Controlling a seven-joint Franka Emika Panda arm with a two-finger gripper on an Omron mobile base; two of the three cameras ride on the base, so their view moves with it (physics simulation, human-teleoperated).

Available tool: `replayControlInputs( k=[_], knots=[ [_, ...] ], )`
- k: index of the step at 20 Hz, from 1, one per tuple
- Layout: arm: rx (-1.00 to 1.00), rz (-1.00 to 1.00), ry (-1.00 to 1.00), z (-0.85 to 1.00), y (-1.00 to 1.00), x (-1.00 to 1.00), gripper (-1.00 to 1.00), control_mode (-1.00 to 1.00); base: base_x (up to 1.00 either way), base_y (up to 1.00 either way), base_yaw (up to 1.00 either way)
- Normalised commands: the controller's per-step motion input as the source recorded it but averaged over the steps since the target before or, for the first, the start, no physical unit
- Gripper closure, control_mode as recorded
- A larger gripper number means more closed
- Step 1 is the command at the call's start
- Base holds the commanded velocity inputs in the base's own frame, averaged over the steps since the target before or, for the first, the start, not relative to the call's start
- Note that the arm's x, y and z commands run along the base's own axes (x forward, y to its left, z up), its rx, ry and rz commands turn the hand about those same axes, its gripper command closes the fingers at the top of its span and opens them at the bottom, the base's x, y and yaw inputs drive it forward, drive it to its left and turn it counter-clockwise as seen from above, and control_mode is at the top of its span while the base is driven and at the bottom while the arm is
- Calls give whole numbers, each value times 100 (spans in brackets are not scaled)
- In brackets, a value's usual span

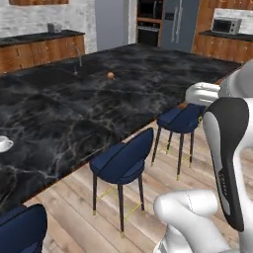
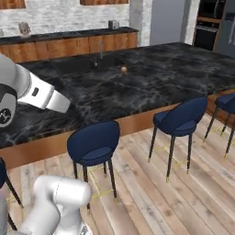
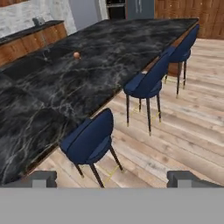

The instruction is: Open the cabinet directly in front. Then move the wine and the mug to the dining counter with the candle on it.

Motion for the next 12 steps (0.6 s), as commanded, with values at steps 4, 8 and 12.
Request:
replayControlInputs(
  k=[4, 8, 12],
  knots=[
    [0, 0, 0, 0, 0, 0, -100, 100, 0, 0, -100],
    [0, 0, 0, 0, 0, 0, -100, 100, 37, -5, -86],
    [0, 0, 0, 0, 0, 0, -100, 100, 100, -22, -27]
  ],
)
